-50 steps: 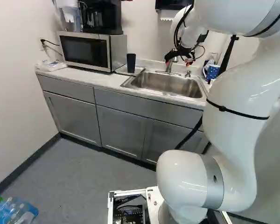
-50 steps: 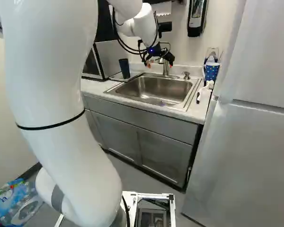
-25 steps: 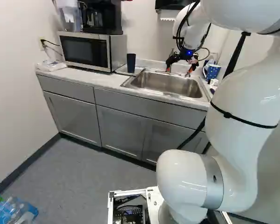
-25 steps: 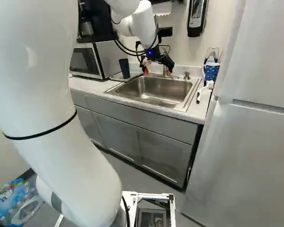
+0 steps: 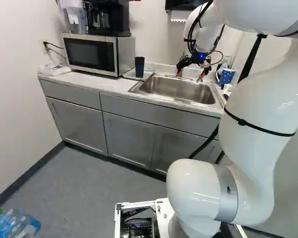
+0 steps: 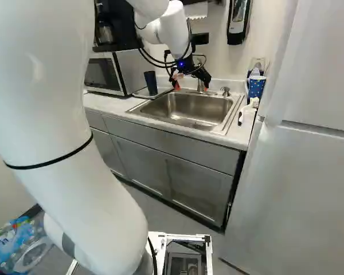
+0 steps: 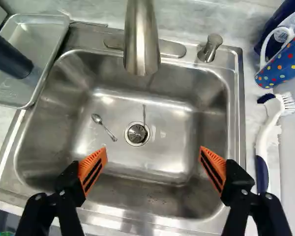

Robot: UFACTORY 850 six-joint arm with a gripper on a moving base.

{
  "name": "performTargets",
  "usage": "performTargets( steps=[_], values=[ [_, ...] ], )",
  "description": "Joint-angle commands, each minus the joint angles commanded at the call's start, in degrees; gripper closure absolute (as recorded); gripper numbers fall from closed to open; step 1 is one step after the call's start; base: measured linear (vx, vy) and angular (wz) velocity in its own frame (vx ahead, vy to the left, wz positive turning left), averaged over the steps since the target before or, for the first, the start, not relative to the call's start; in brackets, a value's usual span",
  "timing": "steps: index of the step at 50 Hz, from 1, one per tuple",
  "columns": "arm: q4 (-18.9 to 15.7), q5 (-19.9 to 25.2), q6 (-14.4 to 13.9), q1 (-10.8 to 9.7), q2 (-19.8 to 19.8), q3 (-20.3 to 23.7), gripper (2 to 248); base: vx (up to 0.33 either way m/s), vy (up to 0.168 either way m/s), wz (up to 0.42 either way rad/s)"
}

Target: Rinse the cup and place it in the tray

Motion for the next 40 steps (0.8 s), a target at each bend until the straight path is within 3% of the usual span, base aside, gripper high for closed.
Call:
performTargets(
  steps=[40],
  values=[
    [0.0,0.0,0.0,0.0,0.0,0.0,3,0.004,-0.002,0.03]
  ],
)
